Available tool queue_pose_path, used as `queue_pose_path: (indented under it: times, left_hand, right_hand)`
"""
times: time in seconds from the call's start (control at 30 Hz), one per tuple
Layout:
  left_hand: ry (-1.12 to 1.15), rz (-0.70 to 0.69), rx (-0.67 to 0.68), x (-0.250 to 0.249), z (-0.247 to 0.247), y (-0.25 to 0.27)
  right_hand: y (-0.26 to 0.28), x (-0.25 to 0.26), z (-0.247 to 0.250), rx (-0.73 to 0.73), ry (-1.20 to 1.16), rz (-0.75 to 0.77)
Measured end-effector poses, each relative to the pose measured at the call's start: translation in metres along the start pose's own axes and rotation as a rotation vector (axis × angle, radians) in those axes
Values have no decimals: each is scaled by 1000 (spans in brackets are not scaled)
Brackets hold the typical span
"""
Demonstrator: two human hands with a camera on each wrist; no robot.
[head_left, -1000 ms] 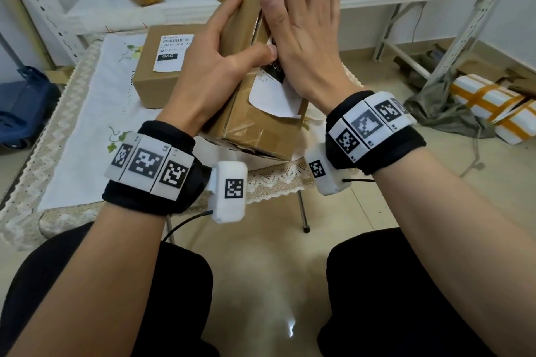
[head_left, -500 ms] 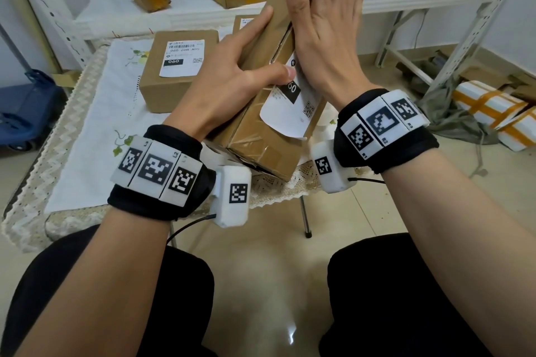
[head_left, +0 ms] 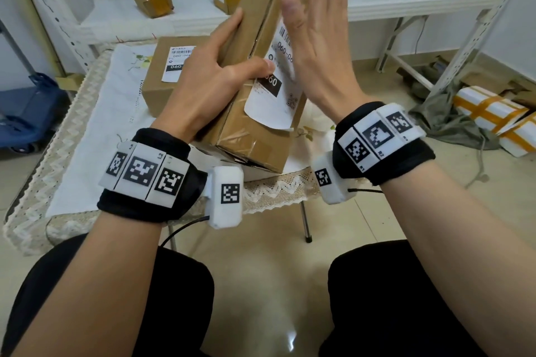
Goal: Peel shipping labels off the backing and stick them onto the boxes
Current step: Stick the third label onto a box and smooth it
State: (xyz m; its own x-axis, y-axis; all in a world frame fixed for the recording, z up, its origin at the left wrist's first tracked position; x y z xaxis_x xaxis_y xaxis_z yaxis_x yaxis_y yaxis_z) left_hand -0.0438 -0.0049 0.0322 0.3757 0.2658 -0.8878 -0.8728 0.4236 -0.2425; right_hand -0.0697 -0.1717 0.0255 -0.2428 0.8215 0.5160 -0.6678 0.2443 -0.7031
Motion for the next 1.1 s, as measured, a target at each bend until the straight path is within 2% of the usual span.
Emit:
queue_pose_path:
  times: [0.1,0.27,0.5,0.7,0.87,1.1]
  left_hand:
    - [-27,-13,-2,-2,2,0]
    - [-5,-32,102,-3,3,1]
    - [20,-39,109,-7,1,4]
    - [82,-7,134,-3,-1,4]
    - [86,-19,69,-4,1,5]
    - [196,-35,27,4,2,-1]
  right_hand:
    - [9,7,-13,50,20,70]
    - [6,8,-14,3,61,93]
    - [-1,2,-9,-42,85,44]
    - [-12,-12,-4,-46,26,-59]
    - [-12,-16,2,-34,-58,-121]
    - [7,2,-11,36,6,-20]
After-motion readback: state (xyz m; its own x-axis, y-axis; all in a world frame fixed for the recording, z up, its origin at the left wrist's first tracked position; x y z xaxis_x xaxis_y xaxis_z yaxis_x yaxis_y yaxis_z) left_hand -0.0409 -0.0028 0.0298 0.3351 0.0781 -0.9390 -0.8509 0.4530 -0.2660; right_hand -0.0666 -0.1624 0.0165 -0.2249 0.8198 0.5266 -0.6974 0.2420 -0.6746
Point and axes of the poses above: each hand's wrist, its own y-axis away from the middle knuckle, its own z-axis out of the back of the hand, x = y × z, the point moved 1 cm from there along -y, towards the middle knuckle
